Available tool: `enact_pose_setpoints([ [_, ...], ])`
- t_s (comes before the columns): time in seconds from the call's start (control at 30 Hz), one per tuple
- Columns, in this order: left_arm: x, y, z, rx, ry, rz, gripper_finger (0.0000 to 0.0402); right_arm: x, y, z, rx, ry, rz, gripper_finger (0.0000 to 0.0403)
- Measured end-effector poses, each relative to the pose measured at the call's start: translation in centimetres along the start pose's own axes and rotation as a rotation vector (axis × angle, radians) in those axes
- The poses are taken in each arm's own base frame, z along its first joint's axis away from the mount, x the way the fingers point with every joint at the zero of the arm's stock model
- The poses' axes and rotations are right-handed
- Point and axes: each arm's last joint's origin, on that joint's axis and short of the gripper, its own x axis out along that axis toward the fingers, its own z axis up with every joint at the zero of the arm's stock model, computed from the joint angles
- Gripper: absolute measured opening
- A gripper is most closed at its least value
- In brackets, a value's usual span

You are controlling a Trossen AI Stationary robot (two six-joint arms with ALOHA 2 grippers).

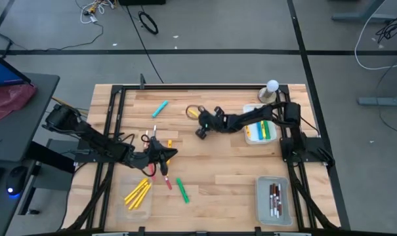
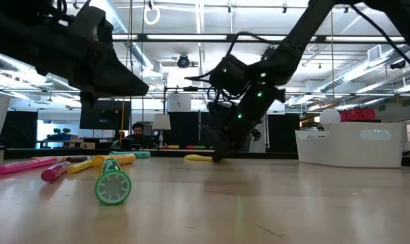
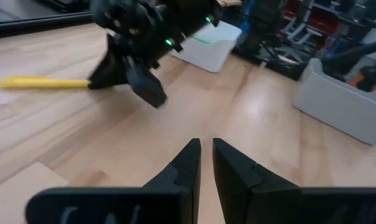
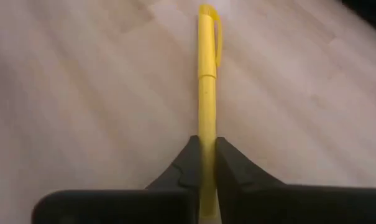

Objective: Pick & Place Markers
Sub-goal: Put the yellow pen into the transparent bin

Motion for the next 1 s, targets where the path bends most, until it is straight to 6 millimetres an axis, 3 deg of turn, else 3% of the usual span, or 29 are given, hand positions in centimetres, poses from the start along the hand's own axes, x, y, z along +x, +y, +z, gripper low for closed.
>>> enact_pose_setpoints([
  [0.23, -1.7, -1.3, 0.9, 0.064, -0.036, -0.097, 0.0046, -6.9, 5.9, -1.5, -0.131, -0.024, 0.122, 0.001],
  [0.37, -2.7, -1.9, 1.9, 0.122, -0.088, -0.147, 0.0046, -11.7, 8.2, -1.2, -0.192, -0.13, 0.195, 0.001],
  [0.57, -3.8, -2.5, 2.7, 0.264, -0.132, -0.227, 0.0046, -17.0, 11.4, -3.0, -0.289, -0.249, 0.269, 0.0011],
  [0.77, -4.3, -3.3, 3.0, 0.34, -0.139, -0.429, 0.008, -19.3, 14.1, -6.7, -0.308, -0.309, 0.411, 0.0011],
  [0.87, -3.9, -3.3, 2.6, 0.345, -0.109, -0.465, 0.013, -20.1, 14.9, -8.0, -0.271, -0.425, 0.523, 0.0011],
  [1.0, -3.2, -3.3, 2.2, 0.333, -0.111, -0.458, 0.0208, -20.4, 14.3, -7.8, -0.183, -0.648, 0.59, 0.0011],
])
